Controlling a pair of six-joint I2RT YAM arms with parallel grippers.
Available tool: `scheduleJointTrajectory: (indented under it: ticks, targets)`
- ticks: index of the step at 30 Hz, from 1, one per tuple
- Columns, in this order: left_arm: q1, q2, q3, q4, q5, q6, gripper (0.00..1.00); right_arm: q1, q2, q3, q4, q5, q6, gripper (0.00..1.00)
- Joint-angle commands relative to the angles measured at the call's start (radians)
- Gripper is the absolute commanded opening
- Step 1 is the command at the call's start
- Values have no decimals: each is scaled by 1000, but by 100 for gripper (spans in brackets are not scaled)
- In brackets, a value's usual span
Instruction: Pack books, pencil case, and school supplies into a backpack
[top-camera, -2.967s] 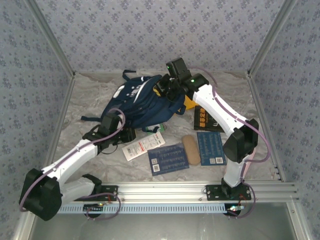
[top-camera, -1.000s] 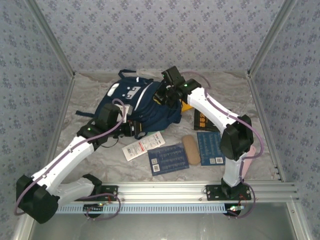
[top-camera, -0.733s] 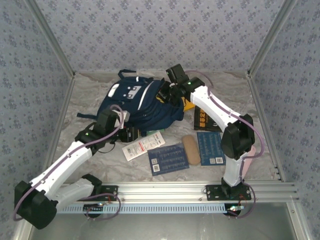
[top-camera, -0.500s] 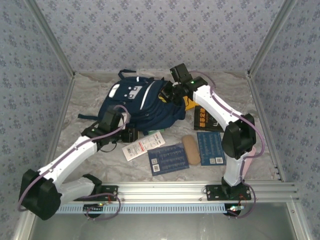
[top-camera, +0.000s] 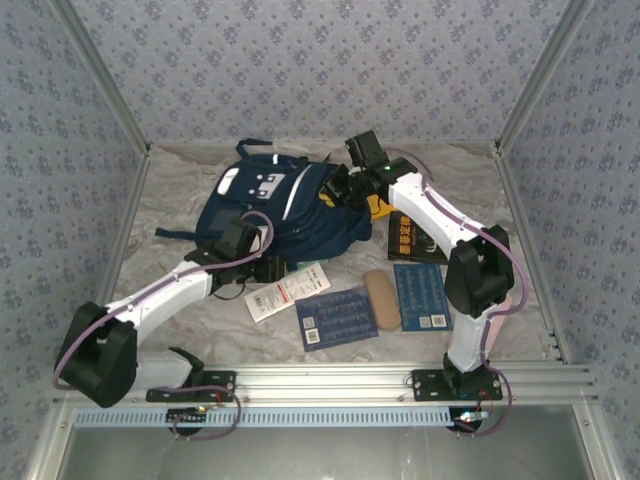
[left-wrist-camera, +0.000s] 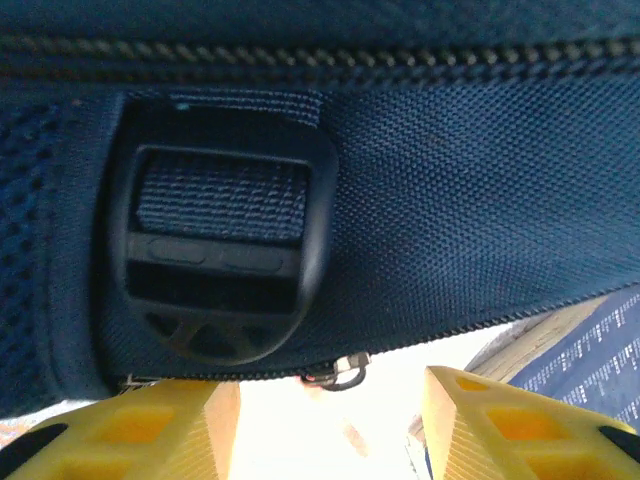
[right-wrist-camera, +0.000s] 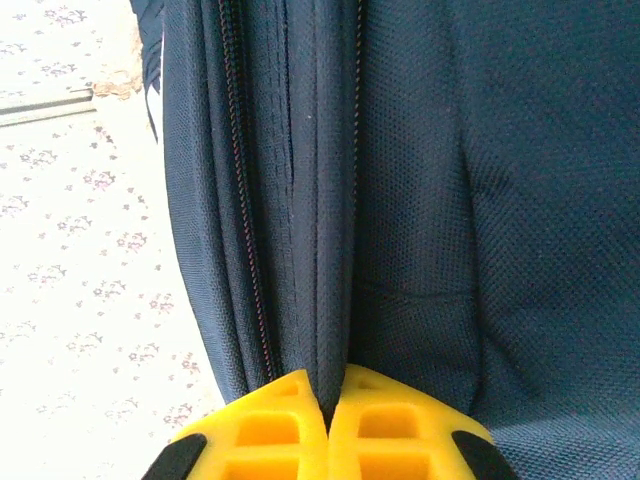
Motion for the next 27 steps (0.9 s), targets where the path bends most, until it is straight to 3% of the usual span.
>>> scheduleJointTrajectory:
  ticks: [1,17,27]
  targets:
    - [-7,31,29,41,-34,30,50,-3,-40,8,80,-42,31,0]
    - [-16,102,54,162,-85,74,48,12,-27,-4,146,-87,68,0]
    - [-34,123,72,181,-127,70,35,12,-29,-13,158,-95,88,0]
